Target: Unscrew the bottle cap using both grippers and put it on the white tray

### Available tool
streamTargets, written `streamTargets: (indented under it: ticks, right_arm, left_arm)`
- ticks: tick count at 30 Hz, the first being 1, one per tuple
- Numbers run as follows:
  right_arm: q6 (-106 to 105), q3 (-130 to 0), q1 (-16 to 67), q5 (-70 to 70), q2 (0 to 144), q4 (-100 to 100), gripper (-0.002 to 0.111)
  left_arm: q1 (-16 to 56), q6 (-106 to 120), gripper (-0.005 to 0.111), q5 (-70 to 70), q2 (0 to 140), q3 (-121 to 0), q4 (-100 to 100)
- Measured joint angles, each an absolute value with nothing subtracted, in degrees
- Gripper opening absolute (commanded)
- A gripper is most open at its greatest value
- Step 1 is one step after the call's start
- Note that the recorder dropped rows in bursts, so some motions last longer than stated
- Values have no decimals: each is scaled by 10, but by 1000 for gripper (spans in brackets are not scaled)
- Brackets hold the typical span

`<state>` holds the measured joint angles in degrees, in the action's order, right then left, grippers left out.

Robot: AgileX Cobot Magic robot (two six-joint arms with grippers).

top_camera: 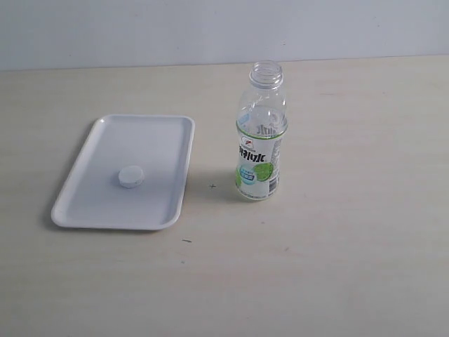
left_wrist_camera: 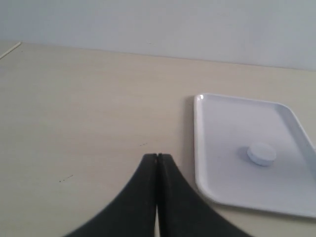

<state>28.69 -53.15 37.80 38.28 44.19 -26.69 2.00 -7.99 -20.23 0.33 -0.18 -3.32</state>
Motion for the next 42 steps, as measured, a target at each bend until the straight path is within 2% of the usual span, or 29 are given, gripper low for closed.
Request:
streamTargets:
  ticks: [7,36,39,42]
  right_arm:
    - [287,-531,378,383,442,-267,0]
    - [287,-531,377,381,442,-276,0]
    - [287,-513,350,364,436,-273,0]
    - [287,-455,276,307,413,-257,0]
  left_arm:
    - [63,-80,0,-206,3,-2,-32]
    - [63,-80,0,-206,3,-2,-32]
    - [63,-80,0,-206,3,-2,-32]
    - [63,-80,0,-206,3,-2,-32]
